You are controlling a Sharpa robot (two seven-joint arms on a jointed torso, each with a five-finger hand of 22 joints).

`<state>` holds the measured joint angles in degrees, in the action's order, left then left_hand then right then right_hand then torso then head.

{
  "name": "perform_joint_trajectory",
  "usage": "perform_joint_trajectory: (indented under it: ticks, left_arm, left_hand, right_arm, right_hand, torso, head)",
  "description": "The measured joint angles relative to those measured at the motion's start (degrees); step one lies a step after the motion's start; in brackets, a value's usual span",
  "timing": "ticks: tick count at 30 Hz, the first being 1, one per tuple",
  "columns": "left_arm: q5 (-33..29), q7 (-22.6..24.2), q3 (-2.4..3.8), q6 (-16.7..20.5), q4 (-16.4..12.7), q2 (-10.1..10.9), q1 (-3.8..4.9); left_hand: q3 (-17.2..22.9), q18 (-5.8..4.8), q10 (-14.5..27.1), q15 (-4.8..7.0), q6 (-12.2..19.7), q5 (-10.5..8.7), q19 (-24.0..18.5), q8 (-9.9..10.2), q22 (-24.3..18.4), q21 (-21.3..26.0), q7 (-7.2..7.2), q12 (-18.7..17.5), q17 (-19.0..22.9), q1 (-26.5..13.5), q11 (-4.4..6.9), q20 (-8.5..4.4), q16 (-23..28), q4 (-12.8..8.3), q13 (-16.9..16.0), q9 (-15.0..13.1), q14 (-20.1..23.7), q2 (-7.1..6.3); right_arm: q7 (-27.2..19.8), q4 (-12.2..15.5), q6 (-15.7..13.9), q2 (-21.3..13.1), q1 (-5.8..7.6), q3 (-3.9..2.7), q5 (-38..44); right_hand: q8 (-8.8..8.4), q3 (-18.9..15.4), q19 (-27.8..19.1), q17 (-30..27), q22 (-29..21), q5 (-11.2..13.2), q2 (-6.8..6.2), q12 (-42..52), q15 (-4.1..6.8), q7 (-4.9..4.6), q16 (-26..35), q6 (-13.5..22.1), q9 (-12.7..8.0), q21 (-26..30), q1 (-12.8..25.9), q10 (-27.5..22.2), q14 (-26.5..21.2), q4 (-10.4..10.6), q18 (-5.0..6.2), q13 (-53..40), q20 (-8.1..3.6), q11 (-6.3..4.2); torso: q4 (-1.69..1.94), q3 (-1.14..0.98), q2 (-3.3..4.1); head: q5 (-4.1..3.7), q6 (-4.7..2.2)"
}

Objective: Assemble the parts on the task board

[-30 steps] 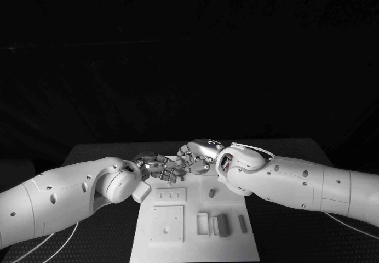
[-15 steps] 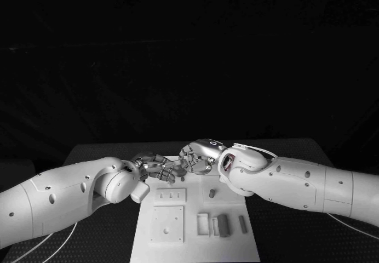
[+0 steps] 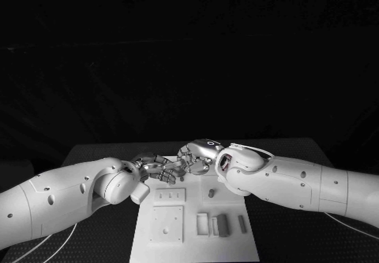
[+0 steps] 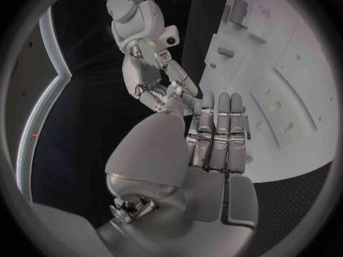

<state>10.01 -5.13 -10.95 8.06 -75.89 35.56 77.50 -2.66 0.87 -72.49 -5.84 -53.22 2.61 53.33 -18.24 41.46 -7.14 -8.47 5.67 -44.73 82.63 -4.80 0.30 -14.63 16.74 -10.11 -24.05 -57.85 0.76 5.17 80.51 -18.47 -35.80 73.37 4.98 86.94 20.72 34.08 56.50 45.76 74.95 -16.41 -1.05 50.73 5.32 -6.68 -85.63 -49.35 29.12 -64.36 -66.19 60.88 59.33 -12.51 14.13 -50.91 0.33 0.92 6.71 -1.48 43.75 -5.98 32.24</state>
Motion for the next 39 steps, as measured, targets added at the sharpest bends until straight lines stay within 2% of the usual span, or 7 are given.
perform_joint_trajectory:
  ticks: [26,39]
  left_arm:
    - [0.0,0.1,0.03,-0.4,-0.1,-0.1,0.0]
    - [0.0,-0.2,-0.01,-0.4,0.2,-0.1,-0.03]
  left_hand:
    - [-0.3,0.0,0.0,0.0,-0.1,0.0,0.0,-0.2,0.2,0.0,-0.09,0.0,-0.2,0.0,0.0,0.0,0.3,0.0,-0.1,0.0,0.0,0.0]
    - [-0.3,0.0,0.0,0.0,-0.2,0.0,0.0,0.1,0.2,0.0,-0.21,0.0,-0.3,-0.2,-0.01,0.0,0.3,0.0,-0.2,0.3,0.0,0.22]
  right_arm:
    - [0.9,0.0,0.4,0.9,-0.38,0.21,1.4]
    - [1.4,0.5,0.2,0.8,-0.54,0.19,1.3]
  right_hand:
    - [-0.05,-0.1,0.2,0.0,0.0,0.0,-0.02,0.0,0.0,0.04,0.0,0.0,0.0,0.0,0.0,-0.2,0.2,-0.1,0.01,0.0,-0.2,0.15]
    - [-0.21,0.1,0.2,0.1,0.0,0.0,-0.02,0.0,0.17,0.12,0.0,-0.1,0.0,0.0,0.0,-0.1,0.1,-0.2,0.01,0.1,-0.19,0.06]
  torso:
    - [0.03,0.0,-0.02]
    - [0.05,-0.02,-0.02]
  head:
    - [-0.01,0.04]
    - [-0.09,0.37]
